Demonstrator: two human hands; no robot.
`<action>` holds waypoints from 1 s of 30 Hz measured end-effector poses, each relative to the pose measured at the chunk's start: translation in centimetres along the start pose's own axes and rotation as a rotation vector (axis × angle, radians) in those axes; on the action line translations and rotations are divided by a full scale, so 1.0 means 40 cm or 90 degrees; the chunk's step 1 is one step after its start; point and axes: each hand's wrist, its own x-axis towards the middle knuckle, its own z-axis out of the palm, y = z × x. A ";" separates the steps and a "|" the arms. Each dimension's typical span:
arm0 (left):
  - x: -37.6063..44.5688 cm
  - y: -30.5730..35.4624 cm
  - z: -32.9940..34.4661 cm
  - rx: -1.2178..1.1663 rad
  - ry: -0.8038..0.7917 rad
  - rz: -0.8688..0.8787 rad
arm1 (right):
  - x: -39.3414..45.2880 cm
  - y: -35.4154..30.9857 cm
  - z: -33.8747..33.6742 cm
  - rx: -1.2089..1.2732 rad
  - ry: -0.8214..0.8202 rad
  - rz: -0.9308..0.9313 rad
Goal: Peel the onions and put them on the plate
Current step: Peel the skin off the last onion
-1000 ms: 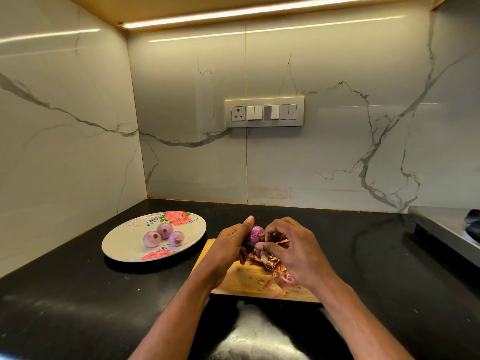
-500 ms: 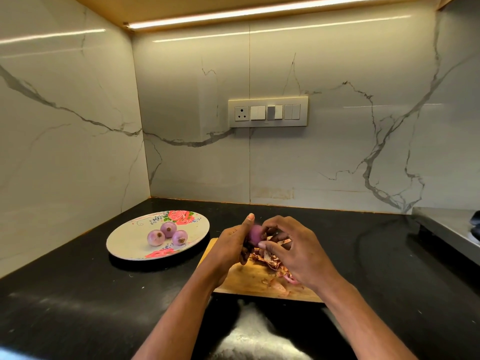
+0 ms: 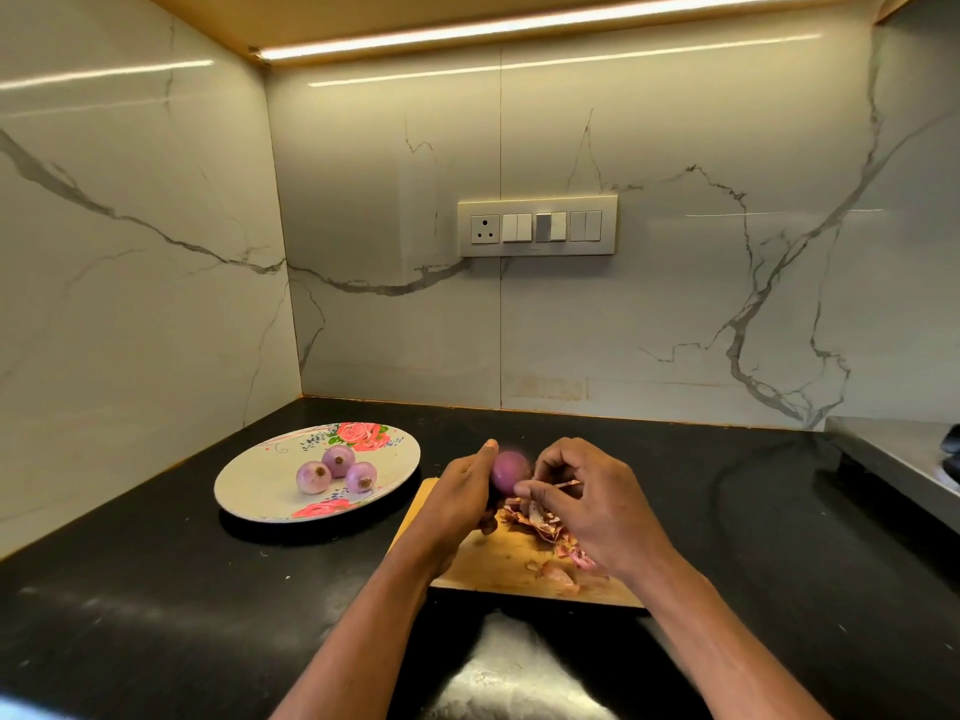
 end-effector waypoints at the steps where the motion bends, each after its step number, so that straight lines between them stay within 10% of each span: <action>1: -0.001 0.003 0.000 -0.011 0.008 -0.007 | 0.001 0.000 -0.001 0.018 0.009 0.011; 30: -0.001 -0.013 0.024 0.006 0.000 0.039 | -0.002 0.000 0.007 0.011 0.014 0.005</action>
